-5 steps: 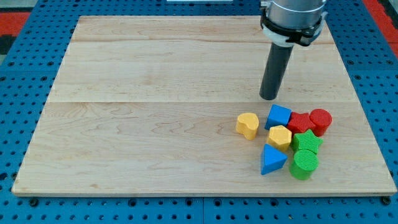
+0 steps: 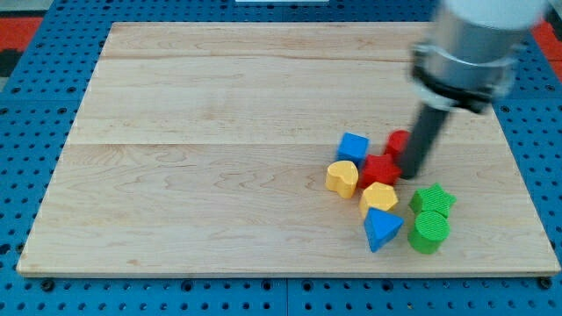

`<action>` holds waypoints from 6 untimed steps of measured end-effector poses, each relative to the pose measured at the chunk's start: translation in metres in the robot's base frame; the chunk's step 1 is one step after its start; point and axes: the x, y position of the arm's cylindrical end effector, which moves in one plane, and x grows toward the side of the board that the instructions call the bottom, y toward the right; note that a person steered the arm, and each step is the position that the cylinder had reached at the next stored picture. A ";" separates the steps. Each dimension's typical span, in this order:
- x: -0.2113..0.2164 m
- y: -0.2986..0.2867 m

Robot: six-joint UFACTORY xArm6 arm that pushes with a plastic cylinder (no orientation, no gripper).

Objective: Separate the red circle from the group of blocks

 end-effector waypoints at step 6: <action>-0.104 0.013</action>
